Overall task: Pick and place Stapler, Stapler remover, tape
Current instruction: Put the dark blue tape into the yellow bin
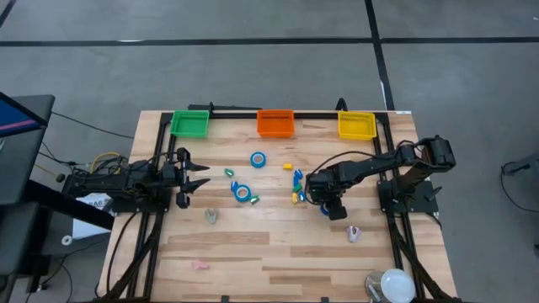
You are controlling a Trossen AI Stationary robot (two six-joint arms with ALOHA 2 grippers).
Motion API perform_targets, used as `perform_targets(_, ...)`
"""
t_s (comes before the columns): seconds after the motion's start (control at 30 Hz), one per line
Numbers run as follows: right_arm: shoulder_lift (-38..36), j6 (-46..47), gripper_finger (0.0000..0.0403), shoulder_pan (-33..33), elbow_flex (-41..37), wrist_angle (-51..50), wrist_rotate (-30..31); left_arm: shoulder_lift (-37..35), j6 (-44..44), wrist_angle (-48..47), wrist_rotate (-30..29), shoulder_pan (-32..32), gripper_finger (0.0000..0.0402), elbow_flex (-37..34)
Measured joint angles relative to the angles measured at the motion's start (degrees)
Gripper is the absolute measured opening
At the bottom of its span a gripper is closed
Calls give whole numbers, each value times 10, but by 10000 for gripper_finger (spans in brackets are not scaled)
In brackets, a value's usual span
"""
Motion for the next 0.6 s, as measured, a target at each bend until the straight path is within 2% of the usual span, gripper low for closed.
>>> perform_targets(0.27, 0, 0, 43, 0, 0, 0, 0, 0, 0, 0, 0, 0, 168, 0)
perform_targets(0.6, -8, 0, 47, 0, 0, -3, -15, 0, 0, 0, 0, 0, 168, 0)
